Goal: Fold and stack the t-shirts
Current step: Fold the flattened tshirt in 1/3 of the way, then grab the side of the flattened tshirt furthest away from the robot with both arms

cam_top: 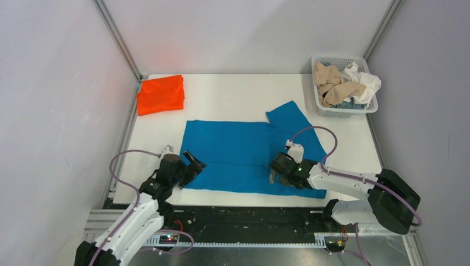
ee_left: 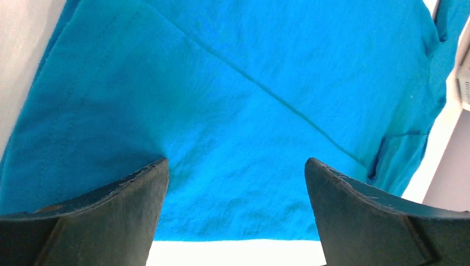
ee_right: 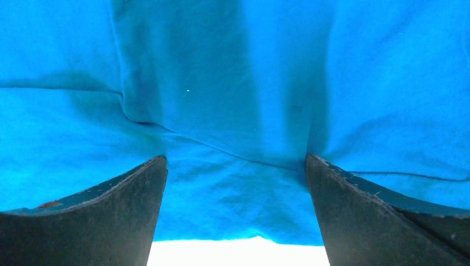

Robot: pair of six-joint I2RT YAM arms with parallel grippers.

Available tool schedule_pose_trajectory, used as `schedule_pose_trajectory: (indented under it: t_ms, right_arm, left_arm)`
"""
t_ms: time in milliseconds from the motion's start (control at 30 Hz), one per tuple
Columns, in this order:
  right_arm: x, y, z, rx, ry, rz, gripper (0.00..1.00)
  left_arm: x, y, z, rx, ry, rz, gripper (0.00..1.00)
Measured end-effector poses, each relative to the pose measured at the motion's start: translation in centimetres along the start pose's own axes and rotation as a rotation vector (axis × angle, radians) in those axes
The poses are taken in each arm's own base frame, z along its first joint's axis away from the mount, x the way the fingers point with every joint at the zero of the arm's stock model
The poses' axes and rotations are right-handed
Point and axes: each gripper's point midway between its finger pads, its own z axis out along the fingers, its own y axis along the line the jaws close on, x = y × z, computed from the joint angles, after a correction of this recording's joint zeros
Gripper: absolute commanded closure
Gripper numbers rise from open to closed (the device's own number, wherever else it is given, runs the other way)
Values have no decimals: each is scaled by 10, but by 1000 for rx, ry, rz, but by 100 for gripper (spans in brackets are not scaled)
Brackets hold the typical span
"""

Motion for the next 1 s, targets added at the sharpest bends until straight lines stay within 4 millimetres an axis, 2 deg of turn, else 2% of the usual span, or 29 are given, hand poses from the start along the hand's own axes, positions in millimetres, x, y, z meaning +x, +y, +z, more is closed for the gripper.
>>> schedule_pose_trajectory:
  t_ms: [133,367,433,533,567,633,700,767,867,1000]
  right_arm:
    - [2,-5,-5,-9,1,3,1]
    - [-3,-1,-14,-54,-10,18,1]
    - [-7,0,-18,-74,-21,28,1]
    - [-27,2,-29,-140,-68,72,1]
    - [-37,2,-33,-167,-90,100,1]
    - [-68,-2,-41,-224,-159,182,1]
    - [-98,-6,-47,-271,-228,251,1]
    - [-125,-14,-50,-287,-286,290,0]
    - [-171,-18,-49,-278,-349,279,0]
    - [-238,-9,-35,-251,-382,232,1]
  left_arm:
    - [8,1,-6,17,23,-30,0]
    - [19,3,-15,8,69,-36,0]
    - [21,6,-20,-18,87,-31,0]
    - [16,5,-31,-60,90,-6,0]
    - [9,0,-36,-65,77,10,0]
    - [-15,-23,-48,-48,23,45,0]
    - [-47,-50,-59,-36,-58,83,0]
    - [-77,-70,-63,-49,-123,107,0]
    - [-127,-86,-47,-136,-198,125,0]
    - [-170,-73,1,-313,-160,125,0]
